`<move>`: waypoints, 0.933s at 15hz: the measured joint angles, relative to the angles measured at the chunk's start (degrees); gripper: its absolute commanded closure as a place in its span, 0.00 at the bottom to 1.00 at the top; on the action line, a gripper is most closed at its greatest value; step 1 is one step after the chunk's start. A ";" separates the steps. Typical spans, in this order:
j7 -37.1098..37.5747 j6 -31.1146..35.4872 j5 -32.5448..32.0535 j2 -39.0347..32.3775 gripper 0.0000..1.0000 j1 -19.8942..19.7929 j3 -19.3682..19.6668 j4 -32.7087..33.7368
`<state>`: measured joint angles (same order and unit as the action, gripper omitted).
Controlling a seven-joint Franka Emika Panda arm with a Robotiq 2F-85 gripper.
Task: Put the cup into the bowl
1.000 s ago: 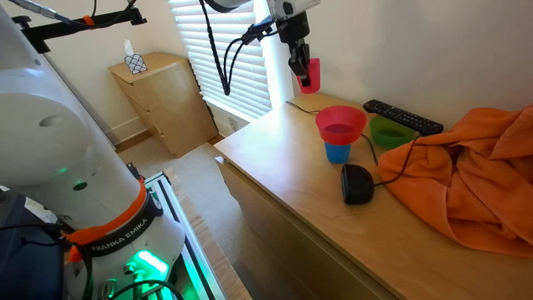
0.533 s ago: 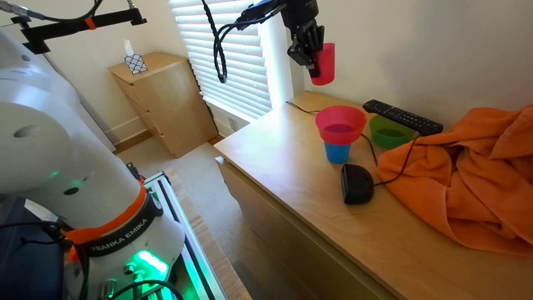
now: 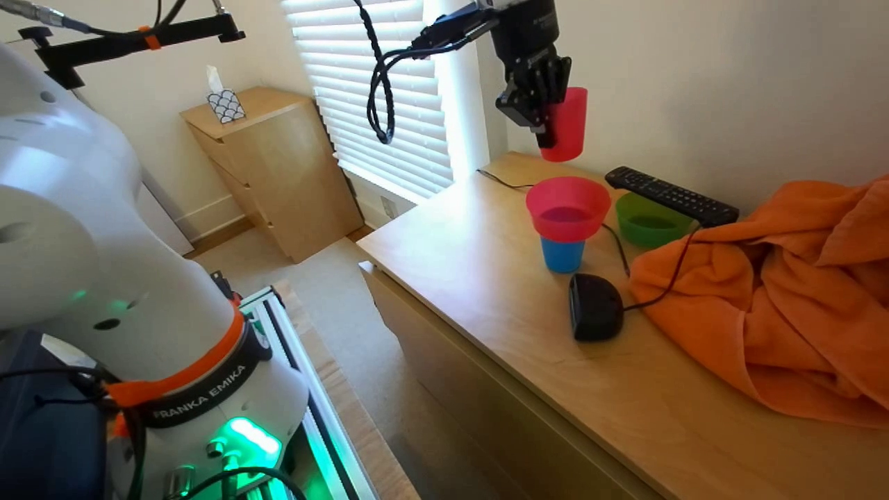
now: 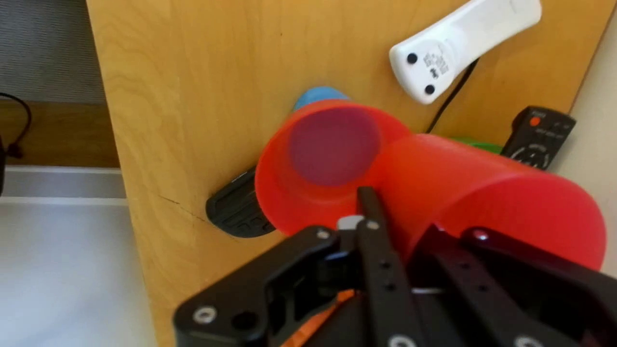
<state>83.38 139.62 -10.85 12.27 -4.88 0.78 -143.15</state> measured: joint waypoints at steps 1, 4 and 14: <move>-0.09 -0.64 0.52 0.03 0.99 -1.03 0.41 -0.04; -1.72 -2.58 3.82 0.22 0.99 -2.22 1.50 -0.61; -5.86 1.86 7.35 -2.99 0.99 -2.87 1.83 -2.78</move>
<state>77.52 141.49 -3.50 9.28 -7.75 2.61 -145.94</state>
